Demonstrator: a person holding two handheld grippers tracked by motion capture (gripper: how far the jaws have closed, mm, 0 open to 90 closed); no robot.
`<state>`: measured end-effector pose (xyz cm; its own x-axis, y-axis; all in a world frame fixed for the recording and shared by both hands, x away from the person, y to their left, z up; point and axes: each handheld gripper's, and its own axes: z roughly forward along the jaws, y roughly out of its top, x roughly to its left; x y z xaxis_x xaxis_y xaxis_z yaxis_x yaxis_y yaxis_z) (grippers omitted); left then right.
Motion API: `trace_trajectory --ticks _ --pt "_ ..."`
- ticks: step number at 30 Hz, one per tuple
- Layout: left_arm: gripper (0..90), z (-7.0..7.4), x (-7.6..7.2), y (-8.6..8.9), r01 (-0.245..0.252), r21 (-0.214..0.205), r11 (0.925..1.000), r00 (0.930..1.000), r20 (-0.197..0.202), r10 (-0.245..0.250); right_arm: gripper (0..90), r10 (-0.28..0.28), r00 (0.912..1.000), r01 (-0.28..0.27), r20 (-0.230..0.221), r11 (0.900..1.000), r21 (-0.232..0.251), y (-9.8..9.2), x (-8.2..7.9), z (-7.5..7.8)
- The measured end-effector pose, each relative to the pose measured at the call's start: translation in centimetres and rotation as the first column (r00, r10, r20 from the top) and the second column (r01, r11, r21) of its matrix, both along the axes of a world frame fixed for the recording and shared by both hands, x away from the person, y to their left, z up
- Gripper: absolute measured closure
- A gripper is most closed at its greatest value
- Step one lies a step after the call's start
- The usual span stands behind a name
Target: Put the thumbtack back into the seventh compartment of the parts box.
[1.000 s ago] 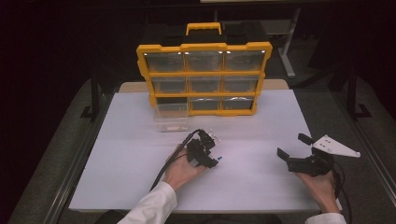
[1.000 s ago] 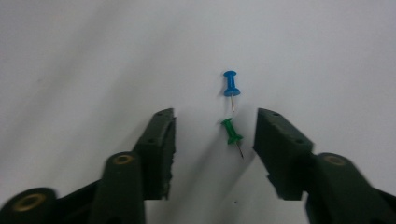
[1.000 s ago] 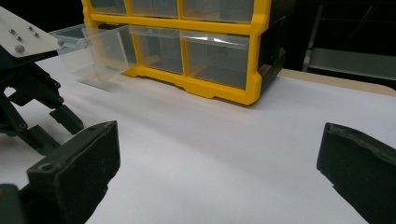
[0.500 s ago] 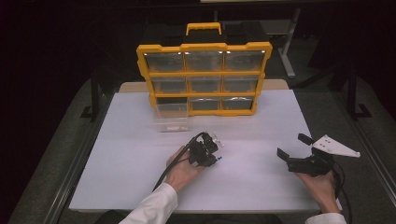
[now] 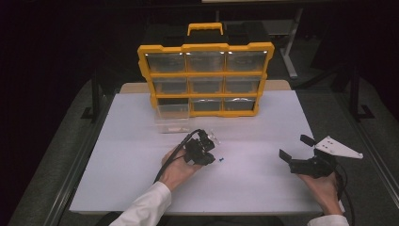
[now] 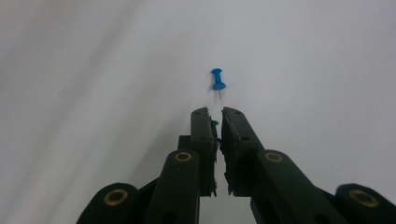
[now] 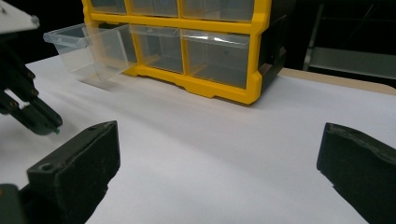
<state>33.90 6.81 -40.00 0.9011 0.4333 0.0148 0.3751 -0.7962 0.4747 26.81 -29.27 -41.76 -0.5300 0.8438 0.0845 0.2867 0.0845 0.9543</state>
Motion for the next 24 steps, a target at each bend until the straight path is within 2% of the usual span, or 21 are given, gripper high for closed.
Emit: trace_trajectory --ticks 2,5,9,12,15,18,24 --pt "83.5 0.6 0.2 0.4 -0.010 0.005 0.9999 0.9999 0.008 0.010 0.0 0.001 1.0000 -0.001 0.000 1.0000 -0.001 0.0 0.0 0.0" --pt "83.5 1.6 0.7 1.2 -0.022 -0.017 0.9996 0.9998 0.003 0.022 0.0 0.002 1.0000 -0.002 -0.002 1.0000 -0.001 0.1 0.0 0.0" --pt "83.5 3.2 1.3 2.2 -0.020 -0.017 0.9996 0.9995 0.024 0.021 0.0 0.000 1.0000 0.000 -0.002 1.0000 -0.001 0.1 0.0 0.0" --pt "83.5 4.3 1.8 2.7 -0.009 -0.001 1.0000 0.9995 0.031 0.009 0.0 -0.002 1.0000 0.002 -0.001 1.0000 0.001 0.1 0.0 0.0" --pt "83.5 5.0 2.0 3.1 0.006 -0.004 1.0000 0.9995 0.030 -0.006 0.0 -0.002 1.0000 0.002 -0.002 1.0000 0.001 0.1 0.0 0.0" --pt "83.5 6.2 2.5 3.8 0.018 0.018 0.9997 0.9985 0.051 -0.019 0.0 -0.002 1.0000 0.002 -0.002 1.0000 -0.001 0.1 0.0 -0.1" --pt "83.5 7.9 3.1 4.9 0.008 0.021 0.9997 0.9979 0.064 -0.010 0.0 -0.009 0.9999 0.009 -0.007 1.0000 -0.004 -0.1 0.1 -0.2"
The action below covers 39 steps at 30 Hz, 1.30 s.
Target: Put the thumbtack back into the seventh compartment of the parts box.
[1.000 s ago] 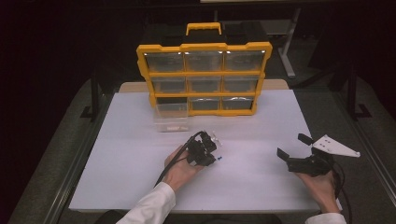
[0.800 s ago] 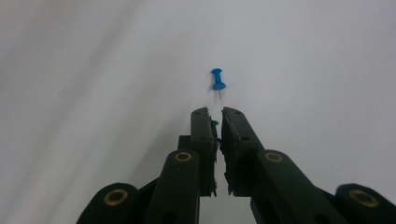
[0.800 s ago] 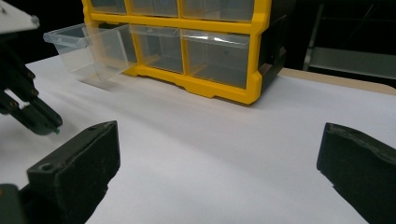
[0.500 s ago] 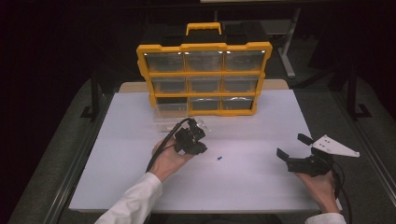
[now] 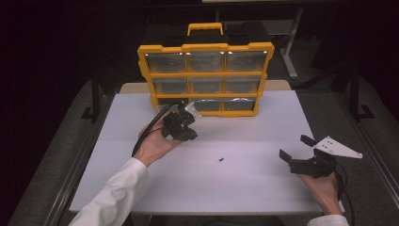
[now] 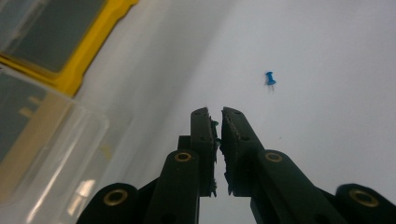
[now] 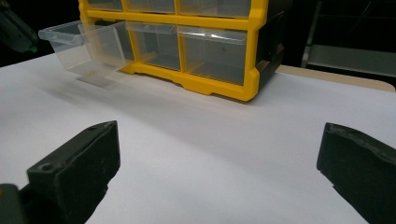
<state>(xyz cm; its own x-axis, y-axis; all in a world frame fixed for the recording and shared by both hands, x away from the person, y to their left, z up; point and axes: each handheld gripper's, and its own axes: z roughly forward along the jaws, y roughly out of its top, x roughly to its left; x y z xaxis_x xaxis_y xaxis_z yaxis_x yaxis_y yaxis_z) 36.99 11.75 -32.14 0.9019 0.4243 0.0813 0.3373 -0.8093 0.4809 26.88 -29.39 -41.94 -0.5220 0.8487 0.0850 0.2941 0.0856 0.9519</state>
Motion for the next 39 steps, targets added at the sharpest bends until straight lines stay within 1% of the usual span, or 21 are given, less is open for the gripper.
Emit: trace_trajectory --ticks 3,8,10,12,16,18,20,22,24,26,28,33,35,39 --pt "83.5 0.9 0.1 0.6 -0.005 -0.017 0.9998 1.0000 0.004 0.005 0.0 -0.002 1.0000 0.002 0.000 1.0000 0.002 0.0 0.0 0.0" --pt "83.4 2.2 0.5 1.6 -0.020 -0.016 0.9997 0.9995 0.026 0.020 0.0 0.001 1.0000 -0.001 -0.002 1.0000 0.001 0.0 0.0 0.0" --pt "83.4 2.8 0.8 2.1 -0.026 -0.022 0.9994 0.9992 0.031 0.027 0.0 0.001 1.0000 -0.001 -0.002 1.0000 0.001 0.0 0.0 0.0" --pt "83.4 3.3 1.2 2.6 -0.044 -0.036 0.9984 0.9982 0.040 0.045 0.0 0.000 1.0000 0.000 -0.003 1.0000 0.002 0.0 0.0 -0.1" --pt "83.4 4.1 1.9 3.7 -0.060 -0.043 0.9972 0.9967 0.053 0.063 0.0 -0.002 1.0000 0.002 -0.005 1.0000 0.000 0.0 0.0 -0.1" --pt "83.4 4.4 2.4 4.4 -0.059 -0.052 0.9969 0.9965 0.055 0.062 0.0 -0.003 1.0000 0.003 -0.004 1.0000 0.000 -0.1 0.0 -0.1" --pt "83.3 4.6 2.8 5.0 -0.062 -0.054 0.9966 0.9956 0.067 0.065 0.0 -0.005 1.0000 0.005 -0.004 1.0000 -0.002 -0.1 0.0 -0.1" --pt "83.3 4.7 3.4 5.7 -0.075 -0.062 0.9952 0.9946 0.067 0.079 0.0 -0.007 0.9999 0.007 -0.009 1.0000 -0.006 -0.1 0.0 -0.2" --pt "83.3 4.6 3.9 6.3 -0.086 -0.079 0.9931 0.9939 0.061 0.091 0.0 -0.008 0.9998 0.008 -0.016 0.9999 -0.009 -0.1 0.1 -0.3" --pt "83.3 4.4 4.4 6.8 -0.092 -0.086 0.9921 0.9936 0.058 0.097 0.0 -0.011 0.9998 0.010 -0.015 0.9999 -0.008 -0.2 0.1 -0.4" --pt "83.3 4.2 4.8 7.0 -0.104 -0.100 0.9896 0.9928 0.050 0.109 0.0 -0.013 0.9999 0.013 -0.011 0.9999 -0.006 -0.3 0.1 -0.3" --pt "83.2 3.9 5.6 7.1 -0.106 -0.123 0.9868 0.9931 0.038 0.111 0.0 -0.021 0.9996 0.021 -0.018 0.9998 -0.004 -0.5 0.1 -0.4" --pt "83.2 3.7 5.9 7.2 -0.111 -0.127 0.9857 0.9928 0.030 0.116 0.0 -0.025 0.9995 0.025 -0.020 0.9997 -0.001 -0.6 0.1 -0.4" --pt "83.1 3.1 6.5 7.2 -0.124 -0.114 0.9857 0.9915 0.024 0.128 0.0 -0.027 0.9995 0.027 -0.016 0.9996 -0.001 -0.7 0.1 -0.4"
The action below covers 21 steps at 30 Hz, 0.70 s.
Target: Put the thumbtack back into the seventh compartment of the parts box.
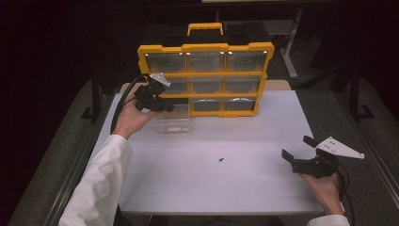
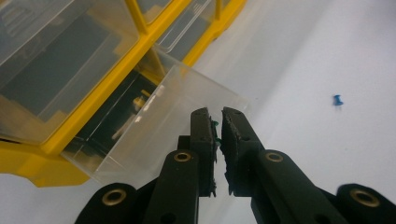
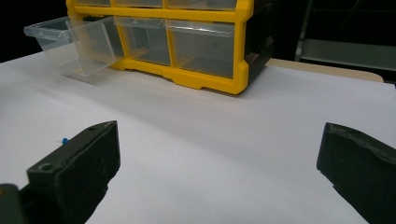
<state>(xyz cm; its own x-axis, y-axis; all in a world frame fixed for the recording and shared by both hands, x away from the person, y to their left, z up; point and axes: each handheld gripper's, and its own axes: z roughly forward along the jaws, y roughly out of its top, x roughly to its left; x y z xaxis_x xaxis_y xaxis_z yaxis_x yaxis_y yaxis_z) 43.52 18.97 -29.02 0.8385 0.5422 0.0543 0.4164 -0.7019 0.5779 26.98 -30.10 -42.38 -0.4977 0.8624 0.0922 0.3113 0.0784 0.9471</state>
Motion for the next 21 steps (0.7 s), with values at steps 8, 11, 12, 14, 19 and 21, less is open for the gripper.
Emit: trace_trajectory --ticks 8,11,12,14,19,21 --pt "82.4 -0.8 1.3 0.4 -0.002 -0.045 0.9990 0.9999 -0.012 0.001 0.0 0.000 1.0000 0.000 0.001 1.0000 0.000 0.0 0.0 0.0" --pt "81.8 -1.2 1.7 0.3 -0.013 -0.034 0.9993 0.9998 -0.015 0.012 0.0 0.001 1.0000 -0.001 -0.003 1.0000 0.000 0.0 0.0 0.0" --pt "80.9 -1.2 1.8 0.3 -0.017 -0.028 0.9995 0.9997 -0.015 0.017 0.0 0.001 1.0000 -0.001 -0.004 1.0000 0.001 0.1 0.0 0.0" --pt "77.1 -1.3 2.0 0.4 -0.028 -0.032 0.9991 0.9994 -0.020 0.028 0.0 0.002 1.0000 -0.002 -0.004 1.0000 0.000 0.1 0.0 0.0" --pt "56.8 -1.3 2.0 0.5 -0.069 -0.047 0.9965 0.9976 -0.009 0.069 0.0 0.000 1.0000 0.000 -0.004 1.0000 -0.001 0.0 0.0 -0.1" --pt "40.4 -1.3 2.1 0.5 -0.100 -0.043 0.9941 0.9950 -0.011 0.099 0.0 0.000 1.0000 0.000 -0.005 1.0000 -0.001 0.1 0.0 -0.1"
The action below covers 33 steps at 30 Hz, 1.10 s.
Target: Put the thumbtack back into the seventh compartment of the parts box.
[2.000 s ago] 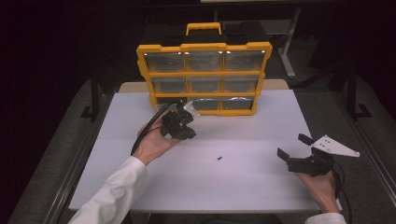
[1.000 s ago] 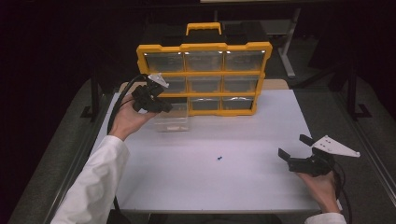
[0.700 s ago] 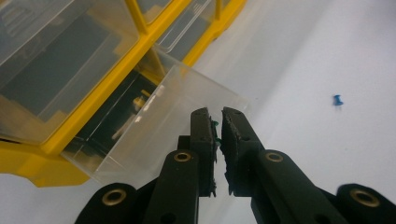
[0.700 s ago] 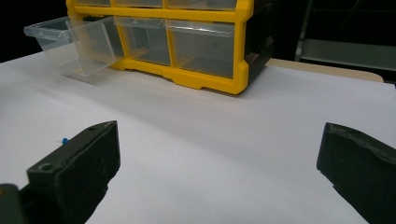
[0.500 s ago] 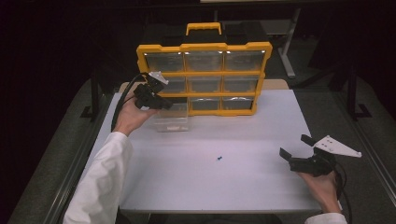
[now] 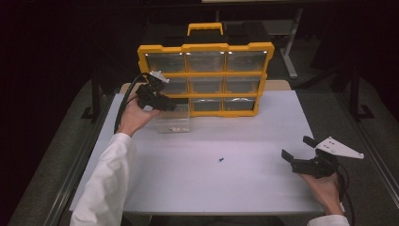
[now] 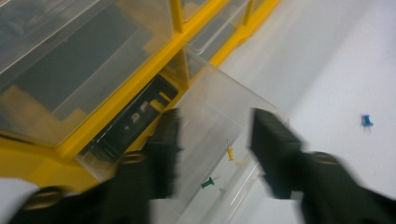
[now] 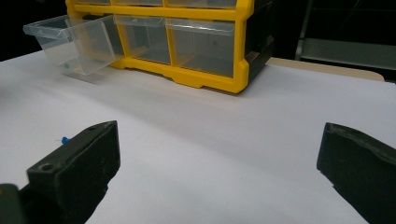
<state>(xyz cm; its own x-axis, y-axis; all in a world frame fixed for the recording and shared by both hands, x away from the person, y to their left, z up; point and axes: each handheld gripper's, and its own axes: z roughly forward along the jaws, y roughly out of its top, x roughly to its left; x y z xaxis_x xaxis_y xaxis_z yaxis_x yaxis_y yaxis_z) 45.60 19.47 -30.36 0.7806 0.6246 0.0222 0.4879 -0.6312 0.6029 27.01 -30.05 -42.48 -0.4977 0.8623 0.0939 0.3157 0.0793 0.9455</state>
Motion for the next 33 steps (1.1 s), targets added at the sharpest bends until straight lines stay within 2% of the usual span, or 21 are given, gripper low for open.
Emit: trace_trajectory --ticks 6,10,13,15,18,24,27,29,33 --pt "13.7 0.1 -0.4 0.2 -0.017 -0.047 0.9988 0.9998 -0.009 0.016 0.0 -0.001 1.0000 0.001 0.000 1.0000 -0.001 0.0 0.0 0.0" --pt "8.7 0.3 -1.0 0.1 -0.010 -0.095 0.9954 0.9999 0.008 0.011 0.0 -0.002 1.0000 0.002 0.002 1.0000 0.001 0.0 -0.1 0.0" --pt "2.1 0.7 -1.7 -0.2 -0.006 -0.127 0.9919 0.9993 0.036 0.011 0.0 -0.002 1.0000 0.002 0.003 1.0000 0.002 0.0 -0.1 0.0" --pt "1.4 0.9 -2.2 -0.5 0.002 -0.135 0.9908 0.9982 0.060 0.006 0.0 -0.002 1.0000 0.002 0.004 1.0000 0.002 0.0 -0.1 0.0" --pt "0.0 1.1 -2.8 -1.0 0.023 -0.148 0.9887 0.9978 0.066 -0.013 0.0 -0.002 1.0000 0.002 0.004 1.0000 0.002 0.0 -0.1 0.1" --pt "0.0 0.6 -3.9 -2.6 0.055 -0.110 0.9924 0.9975 0.050 -0.050 0.0 -0.002 1.0000 0.002 0.006 1.0000 0.001 0.0 -0.1 0.1" --pt "0.0 0.2 -4.3 -3.3 0.059 -0.115 0.9916 0.9979 0.035 -0.055 0.0 -0.001 1.0000 0.001 0.006 1.0000 0.001 0.0 -0.1 0.1" --pt "0.0 -0.2 -4.7 -3.6 0.058 -0.133 0.9894 0.9982 0.021 -0.056 0.0 -0.001 1.0000 0.001 0.005 1.0000 0.001 0.0 -0.1 0.1" --pt "0.0 -0.9 -5.5 -4.3 0.060 -0.132 0.9895 0.9979 0.033 -0.056 0.0 -0.001 1.0000 0.001 0.005 1.0000 0.001 0.0 -0.1 0.1"
